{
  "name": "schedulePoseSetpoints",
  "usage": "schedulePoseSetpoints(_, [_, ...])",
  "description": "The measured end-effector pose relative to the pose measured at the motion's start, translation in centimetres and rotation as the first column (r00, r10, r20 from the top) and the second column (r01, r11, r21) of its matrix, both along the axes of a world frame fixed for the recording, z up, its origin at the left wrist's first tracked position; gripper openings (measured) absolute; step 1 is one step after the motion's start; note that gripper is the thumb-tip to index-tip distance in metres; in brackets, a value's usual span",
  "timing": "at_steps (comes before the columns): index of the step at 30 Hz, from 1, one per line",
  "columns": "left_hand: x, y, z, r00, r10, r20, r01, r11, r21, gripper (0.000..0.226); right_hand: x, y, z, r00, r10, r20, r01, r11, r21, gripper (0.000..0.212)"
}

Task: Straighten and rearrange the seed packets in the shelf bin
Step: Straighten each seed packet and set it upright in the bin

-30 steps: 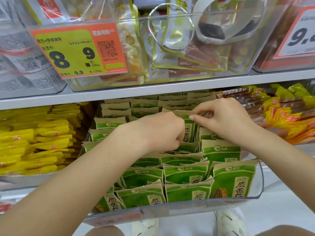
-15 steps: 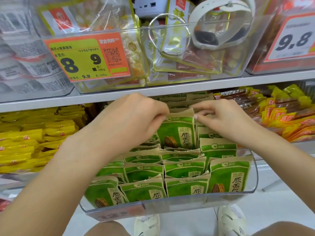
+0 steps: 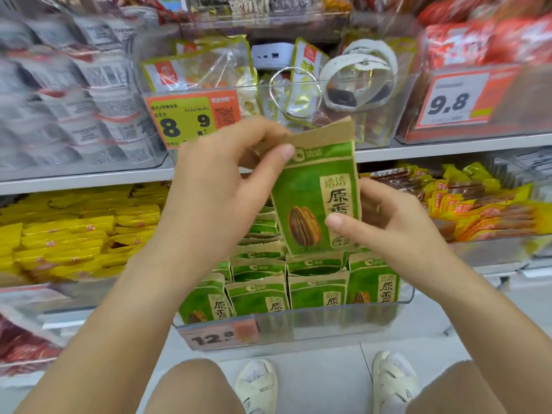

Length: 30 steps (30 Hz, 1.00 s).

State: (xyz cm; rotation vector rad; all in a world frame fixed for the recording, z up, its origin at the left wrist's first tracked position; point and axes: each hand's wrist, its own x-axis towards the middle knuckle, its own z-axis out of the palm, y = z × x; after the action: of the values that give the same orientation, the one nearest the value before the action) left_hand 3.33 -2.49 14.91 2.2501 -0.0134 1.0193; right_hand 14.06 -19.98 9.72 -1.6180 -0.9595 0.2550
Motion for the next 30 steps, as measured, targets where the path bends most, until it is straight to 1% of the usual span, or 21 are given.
schedulePoseSetpoints(1, [-0.4, -0.5, 0.1, 1.0, -0.015, 0.003, 0.015, 0.998, -0.066, 0.009, -0.7, -0.3, 0.0, 0.999, -0.006, -0.033, 0.008, 0.999, 0.047, 0.03])
schedulePoseSetpoints(2, [-1.0, -1.0, 0.0, 0.999, -0.04, 0.004, 0.04, 0.984, -0.175, 0.012, -1.5, -0.7, -0.1, 0.998, -0.014, -0.065, 0.02, 0.996, 0.083, 0.028])
schedulePoseSetpoints(3, [-1.6, -1.6, -0.3, 0.997, -0.079, 0.0, 0.075, 0.945, -0.319, 0.016, -2.3, -1.2, -0.1, 0.994, -0.017, -0.107, 0.03, 0.993, 0.115, 0.026])
schedulePoseSetpoints(4, [-2.2, -2.3, -0.8, 0.991, -0.13, -0.013, 0.109, 0.878, -0.465, 0.021, -3.1, -1.7, -0.3, 0.986, -0.014, -0.164, 0.038, 0.989, 0.142, 0.026])
schedulePoseSetpoints(5, [-2.8, -2.9, -1.5, 0.982, -0.185, -0.042, 0.127, 0.807, -0.577, 0.028, -4.0, -2.2, -0.5, 0.974, -0.009, -0.227, 0.046, 0.986, 0.159, 0.026])
schedulePoseSetpoints(6, [-3.6, -3.5, -2.5, 0.967, -0.242, -0.084, 0.132, 0.752, -0.646, 0.035, -4.9, -2.7, -0.9, 0.959, -0.005, -0.283, 0.053, 0.985, 0.164, 0.027])
schedulePoseSetpoints(7, [-4.3, -4.2, -3.7, 0.947, -0.294, -0.129, 0.13, 0.718, -0.684, 0.039, -5.7, -3.1, -1.4, 0.945, -0.007, -0.327, 0.063, 0.985, 0.163, 0.029])
schedulePoseSetpoints(10, [-6.7, -6.2, -7.7, 0.9, -0.382, -0.211, 0.093, 0.641, -0.762, 0.039, -8.3, -4.0, -3.3, 0.894, -0.047, -0.445, 0.128, 0.98, 0.153, 0.029])
schedulePoseSetpoints(13, [-9.3, -7.6, -10.6, 0.894, -0.386, -0.228, 0.037, 0.57, -0.821, 0.035, -10.6, -4.5, -5.2, 0.835, -0.101, -0.542, 0.189, 0.976, 0.109, 0.032])
schedulePoseSetpoints(17, [-11.9, -9.2, -12.5, 0.912, -0.349, -0.215, -0.029, 0.469, -0.883, 0.034, -13.3, -5.2, -7.2, 0.763, -0.15, -0.629, 0.211, 0.977, 0.022, 0.034])
schedulePoseSetpoints(21, [-13.4, -10.2, -14.1, 0.898, -0.352, -0.263, -0.1, 0.419, -0.902, 0.037, -15.4, -6.1, -8.4, 0.674, -0.18, -0.716, 0.233, 0.972, -0.025, 0.037])
schedulePoseSetpoints(23, [-13.9, -10.5, -14.8, 0.894, -0.358, -0.271, -0.121, 0.39, -0.913, 0.035, -16.2, -6.4, -8.8, 0.635, -0.18, -0.751, 0.235, 0.971, -0.034, 0.038])
schedulePoseSetpoints(26, [-14.4, -10.6, -15.6, 0.891, -0.36, -0.278, -0.125, 0.393, -0.911, 0.034, -16.8, -6.9, -9.1, 0.619, -0.177, -0.765, 0.219, 0.975, -0.048, 0.037])
schedulePoseSetpoints(30, [-14.6, -10.3, -16.1, 0.91, -0.343, -0.235, -0.102, 0.362, -0.926, 0.038, -17.1, -7.2, -9.3, 0.619, -0.16, -0.769, 0.184, 0.981, -0.056, 0.038])
